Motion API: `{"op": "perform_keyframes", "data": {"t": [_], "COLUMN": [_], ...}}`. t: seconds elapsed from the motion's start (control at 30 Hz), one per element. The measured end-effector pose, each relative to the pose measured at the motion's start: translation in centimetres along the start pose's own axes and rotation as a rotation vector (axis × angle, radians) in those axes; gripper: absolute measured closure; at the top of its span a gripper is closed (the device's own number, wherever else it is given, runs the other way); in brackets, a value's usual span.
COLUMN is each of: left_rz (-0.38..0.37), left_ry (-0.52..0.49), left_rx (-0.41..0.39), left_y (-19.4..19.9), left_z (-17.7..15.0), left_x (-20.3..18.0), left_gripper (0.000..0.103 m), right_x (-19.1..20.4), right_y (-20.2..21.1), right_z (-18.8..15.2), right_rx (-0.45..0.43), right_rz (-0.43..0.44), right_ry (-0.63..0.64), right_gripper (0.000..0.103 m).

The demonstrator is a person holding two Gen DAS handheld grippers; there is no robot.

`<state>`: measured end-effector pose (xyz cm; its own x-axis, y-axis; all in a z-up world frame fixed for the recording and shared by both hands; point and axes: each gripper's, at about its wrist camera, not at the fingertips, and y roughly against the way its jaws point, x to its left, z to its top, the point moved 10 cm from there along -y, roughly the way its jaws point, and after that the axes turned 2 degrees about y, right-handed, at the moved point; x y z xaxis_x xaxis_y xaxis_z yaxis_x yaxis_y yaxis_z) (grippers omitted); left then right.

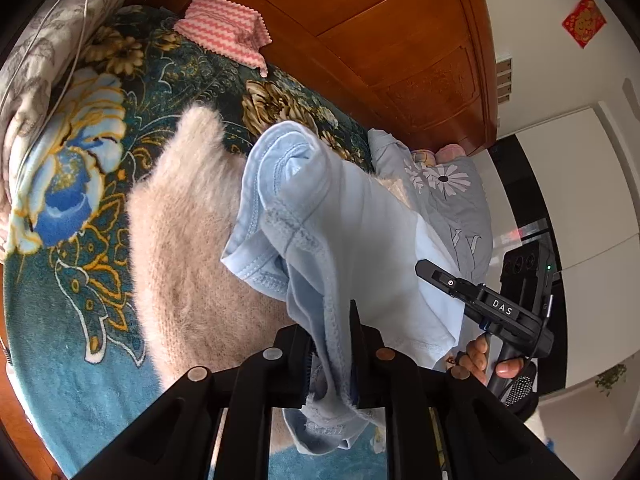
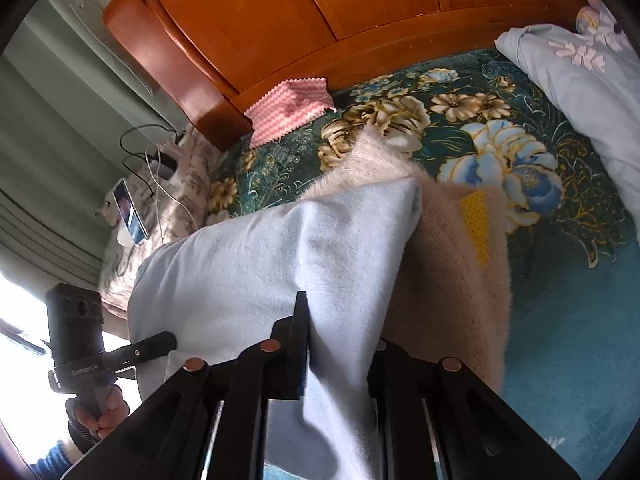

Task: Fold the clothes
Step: 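Carry the folded T-shirt with both grippers over the beige fluffy pillow, then lower the folded T-shirt onto the beige pillow and open both grippers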

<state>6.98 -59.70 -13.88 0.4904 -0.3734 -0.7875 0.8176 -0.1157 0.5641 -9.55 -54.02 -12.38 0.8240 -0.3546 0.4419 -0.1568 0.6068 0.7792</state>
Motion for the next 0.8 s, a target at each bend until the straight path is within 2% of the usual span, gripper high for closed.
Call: {"op": "perform_keyframes", "data": {"t": [0.07,0.13,0.2,0.3,0.4,0.47,0.57,0.67,0.73,0.8], "left_rz": [0.021,0.067,0.102,0.184,0.304,0.326,0.321,0.294,0.316,0.330], "left_ry": [0.004,-0.002,-0.010,-0.035,-0.130,-0.202,-0.311,-0.415,-0.433,-0.432], "left_rx": [0.008,-0.002,-0.021,-0.060,-0.119,-0.140,-0.152,-0.133,-0.104,-0.093], "left_y": [0.4,1.2,2.4,4.6,6.6,6.9,6.1,3.6,2.3,1.7], "left_z": [-0.2,-0.1,0.0,0.5,1.4,2.0,2.3,1.8,1.2,0.9], "left_x": [0.1,0.6,1.0,1.6,1.1,-1.0,-4.8,-7.7,-7.4,-6.6], "left_gripper": [0.078,0.064,0.062,0.060,0.059,0.059,0.058,0.053,0.053,0.053], "right_x": [-0.3,-1.0,-1.7,-3.3,-4.2,-2.8,1.9,7.0,8.9,8.2], "right_y": [0.5,1.3,2.0,4.0,6.1,6.7,6.0,4.0,3.0,2.4], "right_z": [0.1,0.2,0.2,0.4,0.9,1.3,1.0,-0.8,-2.5,-3.7], "right_rx": [-0.008,-0.018,-0.029,-0.061,-0.105,-0.122,-0.128,-0.116,-0.098,-0.084], "right_rz": [0.001,-0.025,-0.052,-0.139,-0.264,-0.311,-0.271,-0.186,-0.174,-0.213], "right_ry": [-0.016,-0.028,-0.041,-0.069,-0.066,-0.011,0.093,0.207,0.295,0.332], "right_gripper": [0.082,0.077,0.072,0.070,0.070,0.070,0.070,0.070,0.070,0.070]}}
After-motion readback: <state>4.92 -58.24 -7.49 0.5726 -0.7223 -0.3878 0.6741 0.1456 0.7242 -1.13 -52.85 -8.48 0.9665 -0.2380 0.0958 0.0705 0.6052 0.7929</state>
